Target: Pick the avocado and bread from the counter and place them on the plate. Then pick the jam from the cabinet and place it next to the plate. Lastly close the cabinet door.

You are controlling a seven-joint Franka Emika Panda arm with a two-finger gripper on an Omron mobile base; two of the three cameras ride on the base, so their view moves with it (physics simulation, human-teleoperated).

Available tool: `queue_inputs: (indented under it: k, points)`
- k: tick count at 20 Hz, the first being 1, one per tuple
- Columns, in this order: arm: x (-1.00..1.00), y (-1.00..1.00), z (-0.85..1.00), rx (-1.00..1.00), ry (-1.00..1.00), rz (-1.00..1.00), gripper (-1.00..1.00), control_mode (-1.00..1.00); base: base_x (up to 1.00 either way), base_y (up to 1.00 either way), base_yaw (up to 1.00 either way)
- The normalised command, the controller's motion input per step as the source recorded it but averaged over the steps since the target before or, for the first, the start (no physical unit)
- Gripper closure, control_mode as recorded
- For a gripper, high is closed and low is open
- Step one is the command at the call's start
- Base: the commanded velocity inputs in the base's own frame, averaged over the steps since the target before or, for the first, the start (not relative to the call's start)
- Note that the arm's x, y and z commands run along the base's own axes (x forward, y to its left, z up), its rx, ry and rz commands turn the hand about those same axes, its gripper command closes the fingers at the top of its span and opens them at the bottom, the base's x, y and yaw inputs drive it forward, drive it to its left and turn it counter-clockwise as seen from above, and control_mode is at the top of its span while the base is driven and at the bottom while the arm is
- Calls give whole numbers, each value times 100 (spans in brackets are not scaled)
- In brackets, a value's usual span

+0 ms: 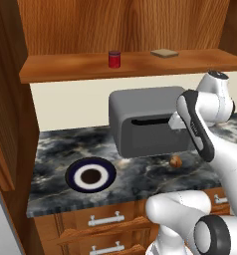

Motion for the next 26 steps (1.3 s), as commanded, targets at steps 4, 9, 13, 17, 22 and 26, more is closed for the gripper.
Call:
queue_inputs:
  k: [4,9,13,17,22,26]
  points:
    - [0,-11,-69,0,4,-3,-100,-100,0,0,0]
    - [3,-14,-73,0,2,-4,-100,-100,0,0,0]
    - [3,-16,-80,0,0,-4,-100,-100,0,0,0]
    - [7,-16,-64,0,0,-5,-100,-100,0,0,0]
    - [34,-9,-48,0,0,-8,-100,-100,0,0,0]
    - [56,-1,-28,0,0,-12,-100,-100,0,0,0]
